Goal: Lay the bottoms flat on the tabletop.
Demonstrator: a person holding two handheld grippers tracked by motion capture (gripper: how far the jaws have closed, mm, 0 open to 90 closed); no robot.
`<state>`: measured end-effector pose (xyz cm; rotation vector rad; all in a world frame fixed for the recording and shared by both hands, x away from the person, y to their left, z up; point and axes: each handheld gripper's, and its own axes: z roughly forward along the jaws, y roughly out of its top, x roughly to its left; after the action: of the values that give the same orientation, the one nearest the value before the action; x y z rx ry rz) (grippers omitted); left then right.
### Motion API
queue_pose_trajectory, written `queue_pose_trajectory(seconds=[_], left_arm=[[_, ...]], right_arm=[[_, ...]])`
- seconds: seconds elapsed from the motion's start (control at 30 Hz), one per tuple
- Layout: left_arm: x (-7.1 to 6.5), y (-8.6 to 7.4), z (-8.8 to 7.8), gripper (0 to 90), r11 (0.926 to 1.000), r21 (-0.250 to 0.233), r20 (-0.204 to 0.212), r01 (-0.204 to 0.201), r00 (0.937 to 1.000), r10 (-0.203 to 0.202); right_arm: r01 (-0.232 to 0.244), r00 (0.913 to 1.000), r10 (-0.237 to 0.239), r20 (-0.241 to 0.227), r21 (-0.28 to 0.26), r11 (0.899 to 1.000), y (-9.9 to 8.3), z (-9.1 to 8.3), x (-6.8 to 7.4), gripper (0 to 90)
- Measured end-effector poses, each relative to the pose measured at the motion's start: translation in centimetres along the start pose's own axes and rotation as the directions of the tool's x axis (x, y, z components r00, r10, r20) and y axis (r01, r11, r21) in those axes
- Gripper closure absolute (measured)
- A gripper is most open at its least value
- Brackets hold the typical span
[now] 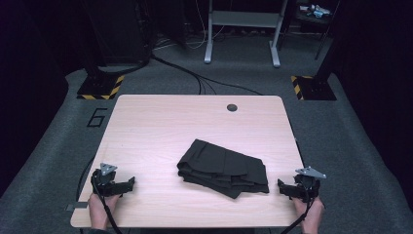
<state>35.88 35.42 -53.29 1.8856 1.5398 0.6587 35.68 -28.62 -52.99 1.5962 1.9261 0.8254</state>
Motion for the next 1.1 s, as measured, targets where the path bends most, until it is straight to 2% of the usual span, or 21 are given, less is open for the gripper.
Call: queue_pose_trajectory(seconds=[0.1, 0.3, 0.6, 0.63, 0.83, 0.97, 1.0, 1.1], left_arm=[[-0.04, 0.02, 0.00, 0.5, 1.0000, 0.003, 0.010, -0.002, 0.9999, 0.002], [-0.13, 0.04, -0.06, 0.3, 0.9998, 0.001, -0.003, -0.018, 0.9998, 0.018], [-0.10, 0.03, 0.06, 0.2, 1.0000, -0.004, 0.008, 0.006, 0.9999, -0.006], [0.00, 0.06, 0.01, 0.0, 1.0000, 0.006, 0.013, -0.008, 0.9999, 0.008], [-0.04, 0.15, 0.10, 0.0, 0.9995, 0.006, 0.039, -0.032, 0.9987, 0.031], [-0.21, 0.23, 0.27, 0.0, 0.9995, -0.004, 0.042, -0.030, 0.9987, 0.030], [-0.20, 0.35, 0.24, 0.0, 0.9991, 0.008, 0.049, -0.042, 0.9979, 0.042], [-0.24, 0.48, 0.23, 0.0, 0.9988, 0.020, 0.054, -0.045, 0.9976, 0.043]], right_arm=[[-0.001, 1.0000, 0.001, 0.000, 0.001, 1.000, 0.00, -0.01, 0.02, 2.8], [-0.002, 1.0000, 0.002, 0.000, 0.002, 1.000, 0.00, 0.00, 0.03, 2.8], [-0.001, 1.0000, 0.001, 0.000, 0.001, 1.000, 0.00, 0.00, 0.02, 2.8], [-0.002, 1.0000, 0.002, 0.000, 0.001, 1.000, 0.00, 0.00, 0.02, 2.8], [0.001, 1.0000, -0.001, 0.000, -0.001, 1.000, 0.00, 0.01, -0.01, 3.0], [0.005, 1.0000, -0.005, -0.001, -0.002, 1.000, 0.01, 0.02, -0.02, 3.1], [0.002, 1.0000, -0.002, -0.001, -0.002, 1.000, 0.01, 0.01, 0.00, 3.2], [0.002, 1.0000, -0.002, 0.000, -0.001, 1.000, 0.01, 0.01, 0.00, 3.3]])
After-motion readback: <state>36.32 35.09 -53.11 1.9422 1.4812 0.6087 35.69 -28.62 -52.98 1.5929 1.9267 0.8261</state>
